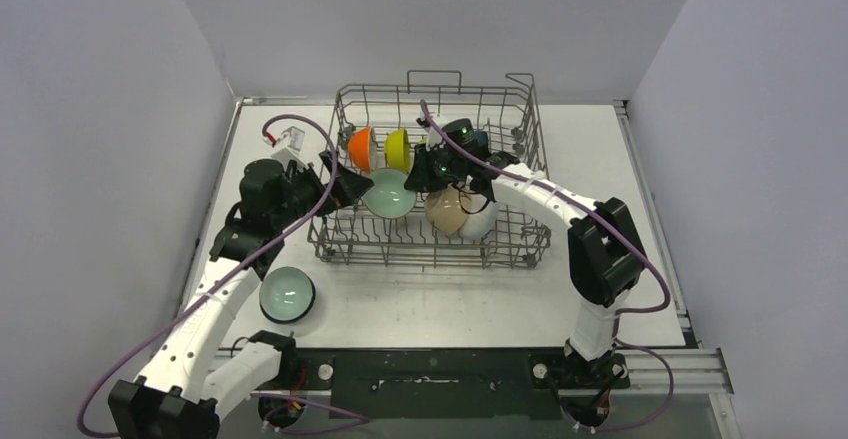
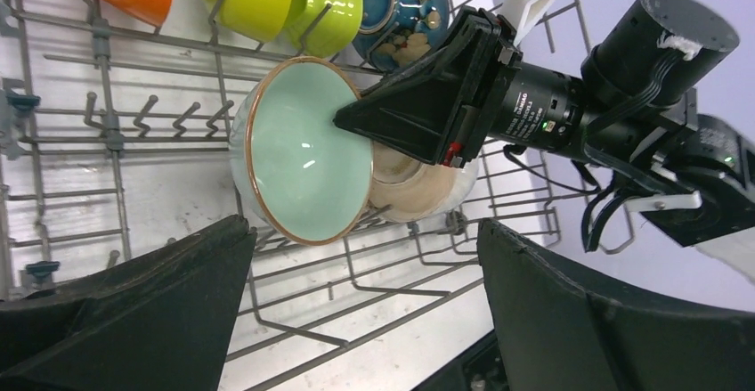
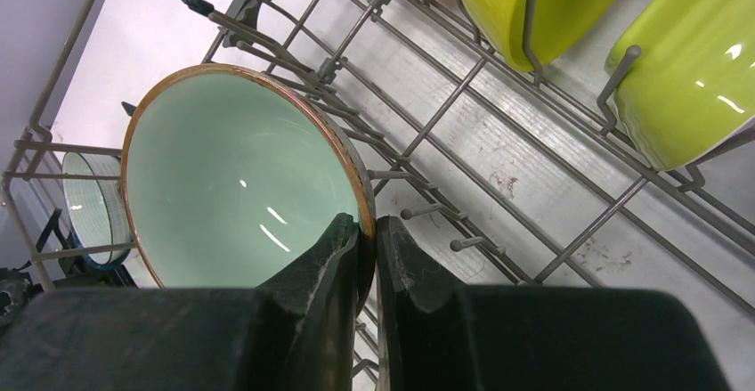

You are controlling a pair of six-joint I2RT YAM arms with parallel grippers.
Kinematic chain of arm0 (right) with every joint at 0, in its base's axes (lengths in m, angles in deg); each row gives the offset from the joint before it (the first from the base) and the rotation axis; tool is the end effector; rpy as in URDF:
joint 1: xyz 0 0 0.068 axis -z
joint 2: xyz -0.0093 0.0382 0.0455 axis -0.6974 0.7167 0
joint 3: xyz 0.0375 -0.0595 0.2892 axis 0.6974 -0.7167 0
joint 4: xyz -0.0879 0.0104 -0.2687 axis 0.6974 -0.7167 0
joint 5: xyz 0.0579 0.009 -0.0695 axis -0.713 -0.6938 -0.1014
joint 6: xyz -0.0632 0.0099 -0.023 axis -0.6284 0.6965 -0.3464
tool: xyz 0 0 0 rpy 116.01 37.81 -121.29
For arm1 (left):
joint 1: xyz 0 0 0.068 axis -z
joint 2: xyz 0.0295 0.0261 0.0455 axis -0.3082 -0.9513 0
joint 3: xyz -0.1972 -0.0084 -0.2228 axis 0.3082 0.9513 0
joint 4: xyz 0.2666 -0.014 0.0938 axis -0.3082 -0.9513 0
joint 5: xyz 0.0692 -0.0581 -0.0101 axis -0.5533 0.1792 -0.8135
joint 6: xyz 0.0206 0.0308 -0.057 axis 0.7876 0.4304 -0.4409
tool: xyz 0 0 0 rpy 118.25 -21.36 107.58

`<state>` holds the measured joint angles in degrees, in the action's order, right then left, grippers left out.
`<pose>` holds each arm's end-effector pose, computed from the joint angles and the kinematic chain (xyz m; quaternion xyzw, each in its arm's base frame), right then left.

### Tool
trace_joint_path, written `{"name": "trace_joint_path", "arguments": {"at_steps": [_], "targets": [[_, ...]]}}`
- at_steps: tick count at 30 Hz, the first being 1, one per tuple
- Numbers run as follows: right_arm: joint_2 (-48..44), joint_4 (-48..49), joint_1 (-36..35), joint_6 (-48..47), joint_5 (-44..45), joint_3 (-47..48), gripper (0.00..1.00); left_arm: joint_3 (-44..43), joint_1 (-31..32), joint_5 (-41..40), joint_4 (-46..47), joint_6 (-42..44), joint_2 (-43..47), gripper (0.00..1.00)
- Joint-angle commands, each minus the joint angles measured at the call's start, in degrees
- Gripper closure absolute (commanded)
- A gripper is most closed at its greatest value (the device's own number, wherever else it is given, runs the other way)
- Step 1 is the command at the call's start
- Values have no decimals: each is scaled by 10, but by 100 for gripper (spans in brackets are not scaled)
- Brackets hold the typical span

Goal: Load the bowls into the dish rack
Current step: Pick up the bowl from the dish rack.

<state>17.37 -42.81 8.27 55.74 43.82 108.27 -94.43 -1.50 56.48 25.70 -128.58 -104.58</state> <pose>0.3596 0.2900 0.2698 -0.2123 0.8486 0.3859 0.2931 0.2263 -0.0822 0.3522 -0.0860 0.8107 -0.3662 0.4485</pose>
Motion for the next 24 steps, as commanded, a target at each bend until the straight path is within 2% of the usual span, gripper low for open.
{"name": "trace_joint_path", "arguments": {"at_steps": [1, 8, 17, 24], "targets": [[-45, 40, 11, 15, -21, -15, 95, 38, -32, 84, 108, -78, 14, 3], [-130, 155, 70, 97, -107, -98, 95, 110, -61, 169, 269, -172, 7, 3], [-171, 184, 80, 134, -164, -102, 95, 145, -55, 221, 399, -240, -30, 3], [-178, 219, 80, 176, -200, -92, 95, 145, -17, 201, 411, -248, -57, 6]]}}
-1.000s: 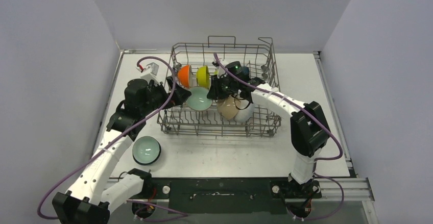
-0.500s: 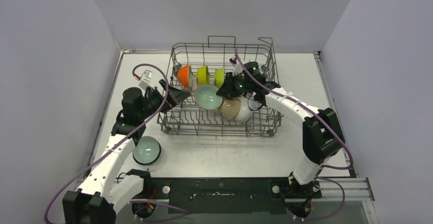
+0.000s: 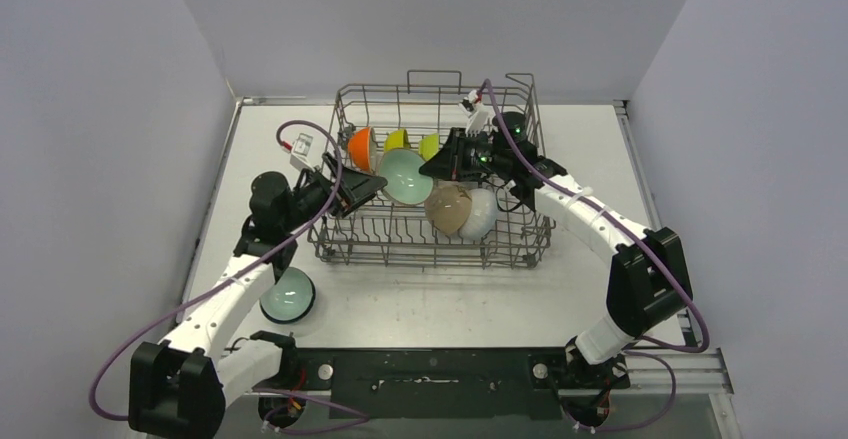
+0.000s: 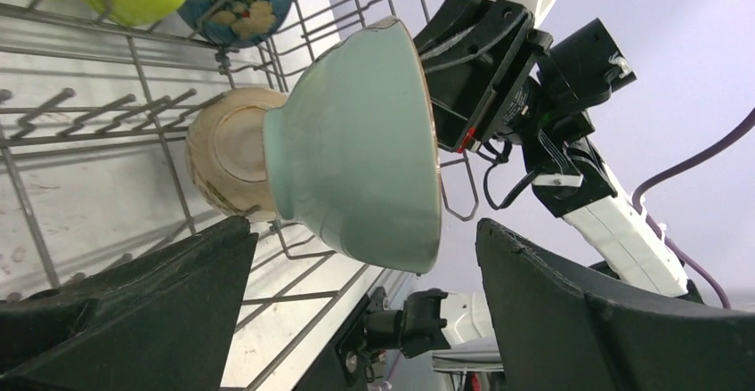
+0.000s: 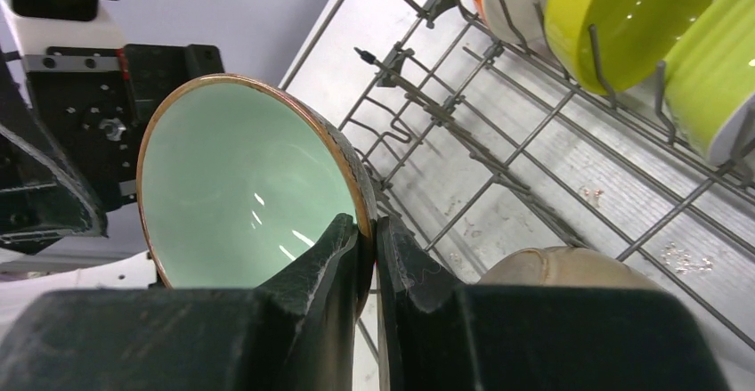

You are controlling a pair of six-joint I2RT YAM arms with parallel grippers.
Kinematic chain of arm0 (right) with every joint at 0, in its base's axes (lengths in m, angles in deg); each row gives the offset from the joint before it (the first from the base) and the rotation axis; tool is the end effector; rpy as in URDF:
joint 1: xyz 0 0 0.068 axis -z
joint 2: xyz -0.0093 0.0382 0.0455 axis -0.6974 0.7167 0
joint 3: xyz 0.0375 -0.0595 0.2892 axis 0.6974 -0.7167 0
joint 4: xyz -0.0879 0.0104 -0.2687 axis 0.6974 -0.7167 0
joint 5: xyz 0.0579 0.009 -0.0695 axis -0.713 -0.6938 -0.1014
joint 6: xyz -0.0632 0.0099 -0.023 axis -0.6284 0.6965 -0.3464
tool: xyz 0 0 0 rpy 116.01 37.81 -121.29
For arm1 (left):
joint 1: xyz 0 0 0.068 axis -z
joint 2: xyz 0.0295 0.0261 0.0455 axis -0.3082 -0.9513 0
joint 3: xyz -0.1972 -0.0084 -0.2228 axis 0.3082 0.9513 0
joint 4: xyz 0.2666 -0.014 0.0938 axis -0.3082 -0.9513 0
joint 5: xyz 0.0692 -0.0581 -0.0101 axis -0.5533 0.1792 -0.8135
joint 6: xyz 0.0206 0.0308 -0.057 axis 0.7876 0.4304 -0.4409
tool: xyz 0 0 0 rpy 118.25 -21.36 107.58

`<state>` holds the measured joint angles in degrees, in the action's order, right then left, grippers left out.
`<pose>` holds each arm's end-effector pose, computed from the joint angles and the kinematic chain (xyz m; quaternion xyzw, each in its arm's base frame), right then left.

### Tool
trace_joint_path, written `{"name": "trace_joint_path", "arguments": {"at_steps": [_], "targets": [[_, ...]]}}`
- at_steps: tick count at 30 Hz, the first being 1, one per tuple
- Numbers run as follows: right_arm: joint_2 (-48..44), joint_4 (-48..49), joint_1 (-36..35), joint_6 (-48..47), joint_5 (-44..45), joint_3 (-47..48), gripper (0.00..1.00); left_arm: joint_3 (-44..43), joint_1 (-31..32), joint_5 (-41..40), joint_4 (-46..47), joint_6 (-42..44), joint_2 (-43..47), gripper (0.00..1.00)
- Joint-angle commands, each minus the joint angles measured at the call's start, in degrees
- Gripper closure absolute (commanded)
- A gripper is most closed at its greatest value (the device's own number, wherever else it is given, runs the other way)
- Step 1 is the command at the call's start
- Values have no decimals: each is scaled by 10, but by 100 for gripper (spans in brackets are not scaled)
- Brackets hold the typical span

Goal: Load the bowls into the dish rack
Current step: Pick up the bowl from the dish rack.

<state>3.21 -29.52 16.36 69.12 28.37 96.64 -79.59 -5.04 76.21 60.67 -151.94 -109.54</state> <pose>0.3378 0.2191 0.3236 -0.1564 0.7783 0.5243 0.3080 0.2467 -0.0890 0.3049 -0.1100 0.7227 -0.5733 0.3700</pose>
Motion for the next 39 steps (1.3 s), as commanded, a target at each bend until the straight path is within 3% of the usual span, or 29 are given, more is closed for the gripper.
{"name": "trace_joint_path", "arguments": {"at_steps": [1, 8, 16, 20, 24, 29, 33, 35, 39], "targets": [[-36, 86, -2, 44, -49, 27, 95, -3, 23, -2, 64, -15, -10, 6], [-35, 87, -9, 50, -56, 33, 95, -10, 40, -23, 86, -17, -32, 7], [-30, 95, -15, 55, -57, 31, 95, -14, 61, -29, 152, -52, -63, 16], [-27, 94, -15, 51, -55, 29, 95, -16, 64, -30, 164, -57, -68, 27], [-24, 83, -15, 40, -49, 26, 94, -18, 64, -28, 164, -56, -69, 53], [-16, 55, -11, 14, -26, 26, 72, -25, 64, -27, 150, -46, -74, 81], [-14, 27, -3, -9, 4, 22, 36, -63, 65, -34, 78, 1, -81, 90], [-18, 12, 1, -22, 25, 19, 22, -93, 66, -42, 22, 38, -87, 100], [-28, -29, 7, -47, 59, 19, 6, -164, 74, -74, -102, 123, -103, 100]]}}
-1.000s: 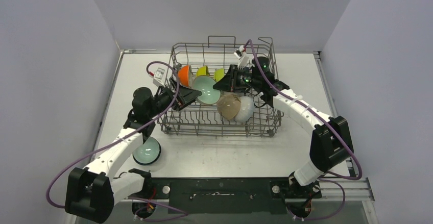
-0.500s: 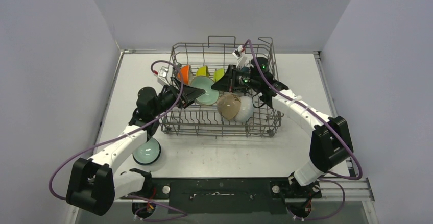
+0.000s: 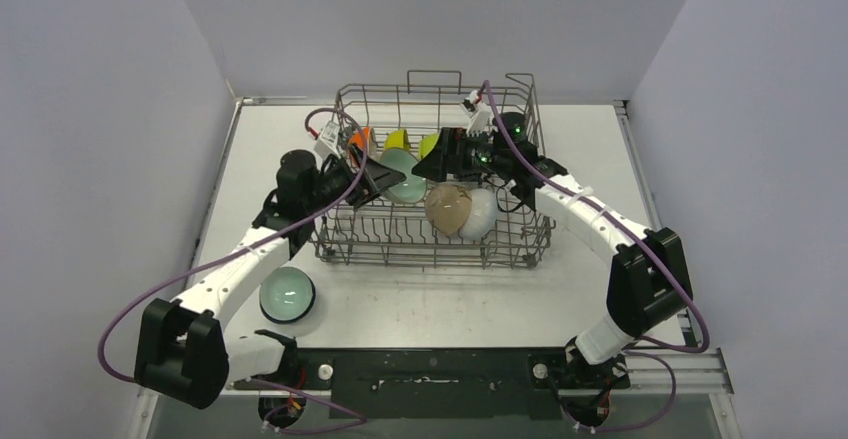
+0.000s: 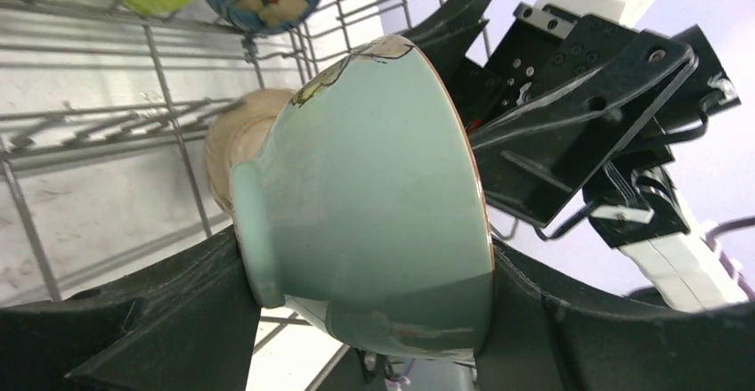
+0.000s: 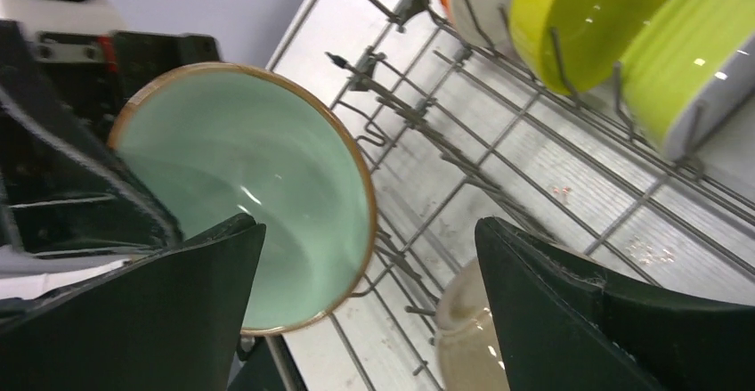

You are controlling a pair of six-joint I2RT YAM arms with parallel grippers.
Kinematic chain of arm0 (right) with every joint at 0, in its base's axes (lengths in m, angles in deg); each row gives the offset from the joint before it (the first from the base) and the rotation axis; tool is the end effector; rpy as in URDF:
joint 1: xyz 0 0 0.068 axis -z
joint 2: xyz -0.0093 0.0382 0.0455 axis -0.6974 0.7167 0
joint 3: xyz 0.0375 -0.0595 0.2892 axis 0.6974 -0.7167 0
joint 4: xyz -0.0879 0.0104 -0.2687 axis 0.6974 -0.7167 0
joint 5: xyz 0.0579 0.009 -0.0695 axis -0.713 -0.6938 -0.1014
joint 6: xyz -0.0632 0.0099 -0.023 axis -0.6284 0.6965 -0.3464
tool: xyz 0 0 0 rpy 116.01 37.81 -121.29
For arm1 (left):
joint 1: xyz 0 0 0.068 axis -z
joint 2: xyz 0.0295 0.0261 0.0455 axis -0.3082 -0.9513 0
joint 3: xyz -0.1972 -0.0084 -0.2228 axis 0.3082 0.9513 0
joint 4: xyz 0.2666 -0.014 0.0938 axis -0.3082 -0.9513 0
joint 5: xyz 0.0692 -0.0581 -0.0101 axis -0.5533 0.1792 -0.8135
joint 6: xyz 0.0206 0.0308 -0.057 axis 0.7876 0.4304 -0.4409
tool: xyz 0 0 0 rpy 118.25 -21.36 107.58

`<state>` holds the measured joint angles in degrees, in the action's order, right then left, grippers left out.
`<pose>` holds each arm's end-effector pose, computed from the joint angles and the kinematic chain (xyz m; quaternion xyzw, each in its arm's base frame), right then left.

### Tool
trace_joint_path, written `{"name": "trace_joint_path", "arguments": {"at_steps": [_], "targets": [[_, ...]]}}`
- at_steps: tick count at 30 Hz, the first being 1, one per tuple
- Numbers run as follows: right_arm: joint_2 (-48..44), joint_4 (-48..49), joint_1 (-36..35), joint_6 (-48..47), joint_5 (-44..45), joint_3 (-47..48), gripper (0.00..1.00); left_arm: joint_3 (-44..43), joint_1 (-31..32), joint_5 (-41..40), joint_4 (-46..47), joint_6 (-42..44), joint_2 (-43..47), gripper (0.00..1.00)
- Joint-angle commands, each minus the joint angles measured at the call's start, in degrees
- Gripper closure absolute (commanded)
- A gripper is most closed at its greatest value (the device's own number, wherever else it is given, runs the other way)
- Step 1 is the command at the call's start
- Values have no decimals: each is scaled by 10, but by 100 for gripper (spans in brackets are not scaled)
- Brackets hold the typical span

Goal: Load the bowls into the dish rack
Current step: Pick up the bowl from the dish rack.

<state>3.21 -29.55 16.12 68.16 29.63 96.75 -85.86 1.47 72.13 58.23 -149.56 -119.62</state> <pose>0.3380 0.2201 0.3240 -0.1587 0.7791 0.5164 0.3180 0.2760 -0.1274 0.2959 -0.1005 0.7563 -0.5534 0.3340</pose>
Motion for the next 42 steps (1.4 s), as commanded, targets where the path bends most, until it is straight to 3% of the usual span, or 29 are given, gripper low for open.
{"name": "trace_joint_path", "arguments": {"at_steps": [1, 4, 8, 18, 28, 42], "targets": [[-30, -36, 12, -43, 55, 17, 4, -114, 12, -42, -106, 121, -9, 100], [-43, -59, 17, -57, 87, 14, 0, -180, 25, -76, -215, 196, -39, 100], [-61, -81, 28, -72, 125, 7, 7, -252, 48, -134, -340, 269, -77, 100], [-101, -107, 50, -90, 165, -8, 10, -374, 115, -287, -515, 366, -136, 100], [-101, -111, 53, -96, 160, -6, 10, -409, 177, -400, -569, 389, -155, 100], [-106, -116, 54, -100, 159, -10, 10, -406, 197, -409, -551, 388, -184, 100]]}}
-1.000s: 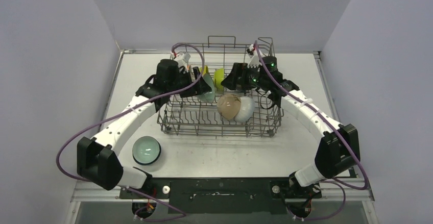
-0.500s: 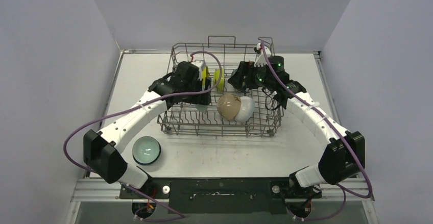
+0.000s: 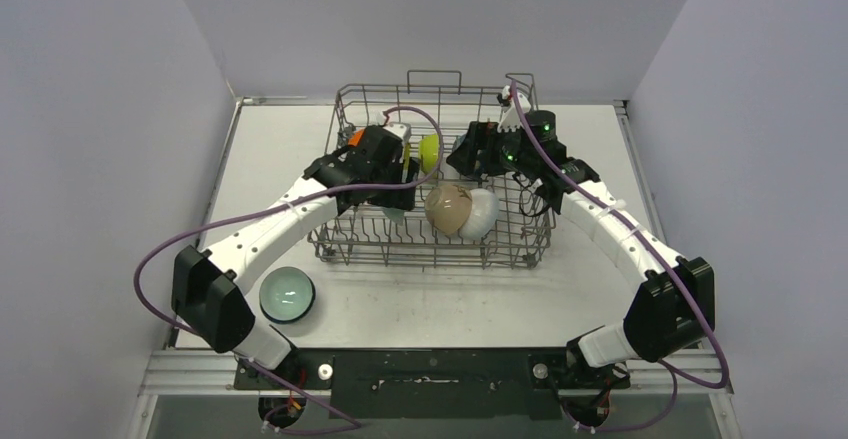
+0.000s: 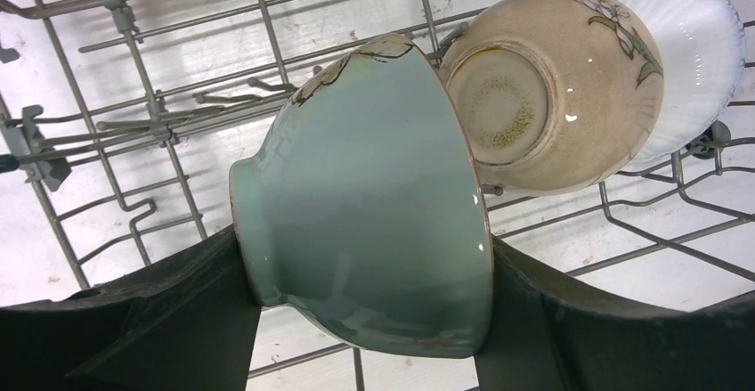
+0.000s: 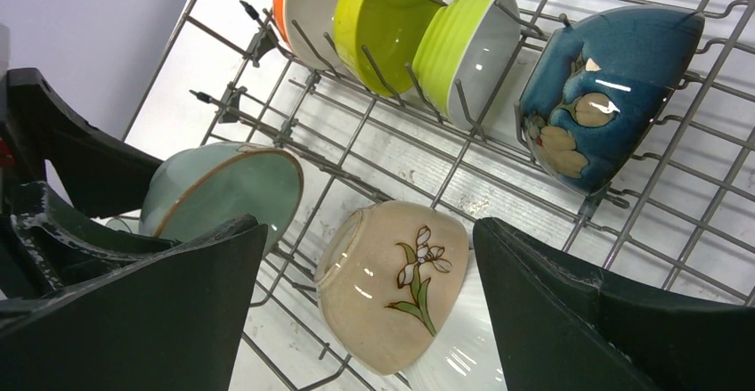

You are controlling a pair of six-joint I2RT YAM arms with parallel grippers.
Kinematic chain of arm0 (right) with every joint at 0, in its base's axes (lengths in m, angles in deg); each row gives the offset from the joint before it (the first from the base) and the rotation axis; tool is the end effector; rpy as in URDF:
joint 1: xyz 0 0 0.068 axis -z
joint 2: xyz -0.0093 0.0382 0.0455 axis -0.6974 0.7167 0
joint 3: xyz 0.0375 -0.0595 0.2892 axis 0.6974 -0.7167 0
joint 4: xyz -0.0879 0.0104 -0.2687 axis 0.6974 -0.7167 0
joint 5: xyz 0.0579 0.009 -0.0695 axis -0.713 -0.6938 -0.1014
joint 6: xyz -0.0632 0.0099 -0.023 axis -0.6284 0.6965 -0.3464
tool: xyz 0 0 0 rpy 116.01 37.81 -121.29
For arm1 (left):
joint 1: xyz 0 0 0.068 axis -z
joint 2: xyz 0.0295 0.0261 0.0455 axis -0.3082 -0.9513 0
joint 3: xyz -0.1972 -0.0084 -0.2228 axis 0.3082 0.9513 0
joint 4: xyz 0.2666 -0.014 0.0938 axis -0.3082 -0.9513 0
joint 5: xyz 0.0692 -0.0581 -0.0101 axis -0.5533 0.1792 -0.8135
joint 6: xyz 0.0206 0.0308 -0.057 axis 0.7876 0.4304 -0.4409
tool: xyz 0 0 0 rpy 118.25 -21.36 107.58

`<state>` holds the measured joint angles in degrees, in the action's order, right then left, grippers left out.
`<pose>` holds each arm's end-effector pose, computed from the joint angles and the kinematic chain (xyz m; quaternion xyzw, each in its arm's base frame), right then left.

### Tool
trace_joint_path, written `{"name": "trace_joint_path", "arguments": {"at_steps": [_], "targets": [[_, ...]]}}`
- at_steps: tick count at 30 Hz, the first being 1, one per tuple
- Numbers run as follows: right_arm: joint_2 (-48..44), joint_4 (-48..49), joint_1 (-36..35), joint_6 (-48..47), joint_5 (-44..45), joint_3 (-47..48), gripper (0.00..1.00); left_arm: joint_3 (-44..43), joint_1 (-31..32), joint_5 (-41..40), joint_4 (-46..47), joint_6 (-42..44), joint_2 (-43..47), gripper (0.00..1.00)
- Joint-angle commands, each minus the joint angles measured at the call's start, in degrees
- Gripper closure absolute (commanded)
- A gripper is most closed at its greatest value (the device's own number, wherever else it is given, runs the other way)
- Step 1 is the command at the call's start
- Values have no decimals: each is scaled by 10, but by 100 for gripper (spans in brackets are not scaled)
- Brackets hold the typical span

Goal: Load the bowls into the dish rack
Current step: Pick up the bowl from the dish rack, then place the bowl in the dish rack.

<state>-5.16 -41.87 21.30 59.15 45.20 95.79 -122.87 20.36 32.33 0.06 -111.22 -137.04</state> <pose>0.3282 0.1631 0.3440 -0.1017 0.8263 0.3745 0.4082 0.2871 -0.2165 0.3328 0.1056 0.9306 -0.1142 0.3314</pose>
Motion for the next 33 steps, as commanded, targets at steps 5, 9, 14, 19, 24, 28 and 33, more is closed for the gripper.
{"name": "trace_joint_path", "arguments": {"at_steps": [5, 9, 14, 19, 24, 28, 33], "targets": [[-25, 2, 3, -14, 5, 0, 10, -50, 15, -26, 22, 0, -35, 100], [-28, -2, 5, -16, 8, -2, 10, -72, 26, -79, -10, -11, -51, 100], [-27, -1, 7, -17, 8, -3, 10, -73, 30, -90, -12, -21, -55, 100], [-28, 0, 8, -18, 7, -4, 10, -68, 34, -79, -8, -24, -74, 100], [-28, -2, 10, -19, 7, -4, 10, -76, 37, -72, -14, -27, -106, 100], [-27, -3, 11, -20, 7, -4, 10, -88, 40, -68, -27, -29, -135, 100], [-25, -2, 12, -20, 6, -4, 10, -85, 42, -65, -29, -35, -154, 100]]}}
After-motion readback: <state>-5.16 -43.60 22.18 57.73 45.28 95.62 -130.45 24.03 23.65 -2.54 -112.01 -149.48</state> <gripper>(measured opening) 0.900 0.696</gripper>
